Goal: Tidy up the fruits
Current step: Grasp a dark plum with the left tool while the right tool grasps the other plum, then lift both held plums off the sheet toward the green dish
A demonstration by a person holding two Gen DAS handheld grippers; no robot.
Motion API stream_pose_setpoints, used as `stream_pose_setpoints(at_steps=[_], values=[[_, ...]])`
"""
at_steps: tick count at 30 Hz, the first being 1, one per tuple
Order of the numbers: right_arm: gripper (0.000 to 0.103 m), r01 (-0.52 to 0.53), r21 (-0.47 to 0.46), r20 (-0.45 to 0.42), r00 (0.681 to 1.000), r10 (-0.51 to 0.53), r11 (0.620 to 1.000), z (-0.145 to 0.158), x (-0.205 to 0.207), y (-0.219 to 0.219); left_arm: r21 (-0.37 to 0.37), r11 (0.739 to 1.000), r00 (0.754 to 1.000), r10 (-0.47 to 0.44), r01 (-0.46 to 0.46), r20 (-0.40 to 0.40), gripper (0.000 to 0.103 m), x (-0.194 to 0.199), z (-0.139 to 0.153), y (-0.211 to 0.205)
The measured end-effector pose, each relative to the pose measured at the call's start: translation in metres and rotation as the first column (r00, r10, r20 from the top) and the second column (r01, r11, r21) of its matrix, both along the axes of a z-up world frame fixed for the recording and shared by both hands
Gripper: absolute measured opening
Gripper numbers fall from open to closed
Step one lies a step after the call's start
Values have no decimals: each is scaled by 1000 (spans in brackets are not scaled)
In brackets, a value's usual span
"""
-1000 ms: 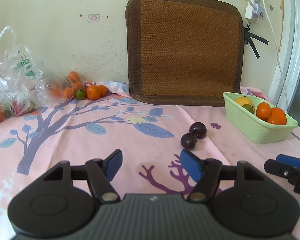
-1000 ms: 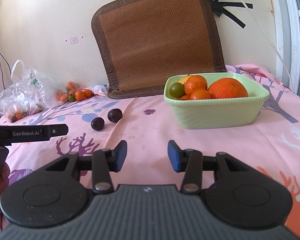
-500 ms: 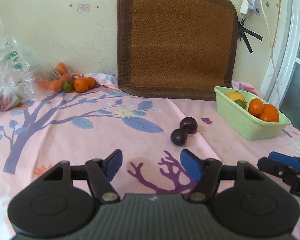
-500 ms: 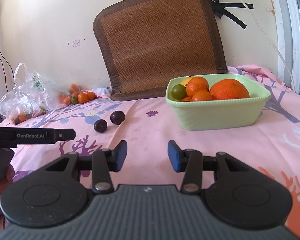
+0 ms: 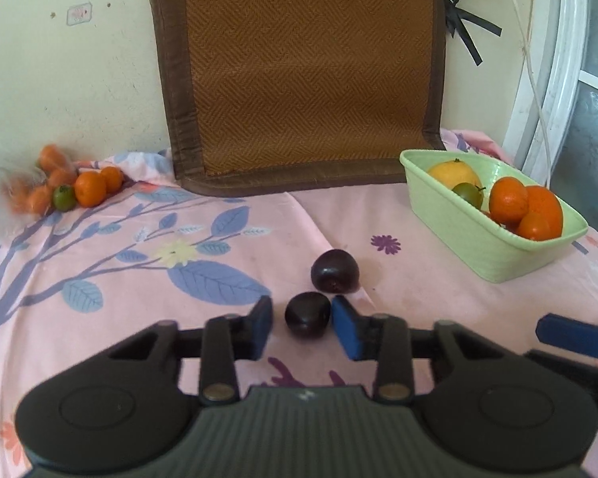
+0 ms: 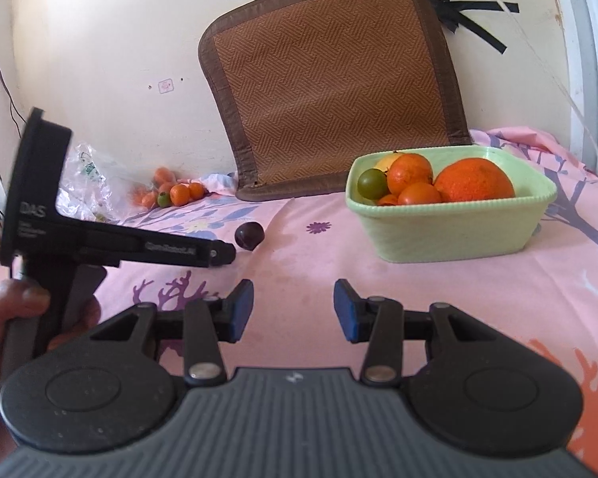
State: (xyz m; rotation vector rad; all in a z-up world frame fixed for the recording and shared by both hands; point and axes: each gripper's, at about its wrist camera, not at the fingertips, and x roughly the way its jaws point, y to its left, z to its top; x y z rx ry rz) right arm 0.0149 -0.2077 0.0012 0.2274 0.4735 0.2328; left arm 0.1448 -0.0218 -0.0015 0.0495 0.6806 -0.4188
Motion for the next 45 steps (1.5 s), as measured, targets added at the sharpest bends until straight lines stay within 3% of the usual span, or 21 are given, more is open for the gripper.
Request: stream_pose_setpoints(at_steps=[7, 11, 20, 21, 22, 23, 31, 38, 45], values=[[47, -95, -33, 15, 995, 95, 995, 19, 43, 19, -40, 999, 1000, -15, 14, -8, 25, -37, 5, 23], [47, -157, -111, 8, 987, 159, 981, 17, 71, 43, -58, 998, 1000, 8, -8, -10, 25, -54, 1, 37], [46, -200, -230, -139, 975, 171, 952, -6, 124, 70, -101, 995, 1000, 12, -13, -7, 25, -54, 0, 44], [41, -200, -220, -145, 974, 171, 955, -8, 125, 69, -102, 995, 1000, 13, -14, -6, 25, -55, -1, 45], [33, -197, -214, -141, 975, 169, 957, -7, 124, 68, -102, 995, 1000, 14, -14, -5, 25, -55, -1, 45], [31, -193, -220, -140, 976, 165, 956, -5, 122, 67, -102, 995, 1000, 13, -14, -3, 25, -56, 0, 45], [31, -167, -207, -62, 986, 157, 964, 8, 69, 51, -100, 995, 1000, 3, -2, 4, 25, -58, -1, 44], [31, -149, -187, -75, 988, 137, 971, 0, 12, 35, -91, 996, 1000, 5, -5, 6, 25, -59, -1, 43], [32, -147, -191, -80, 988, 134, 970, -11, 2, 36, -84, 996, 1000, 14, -13, 4, 27, -58, -1, 43]])
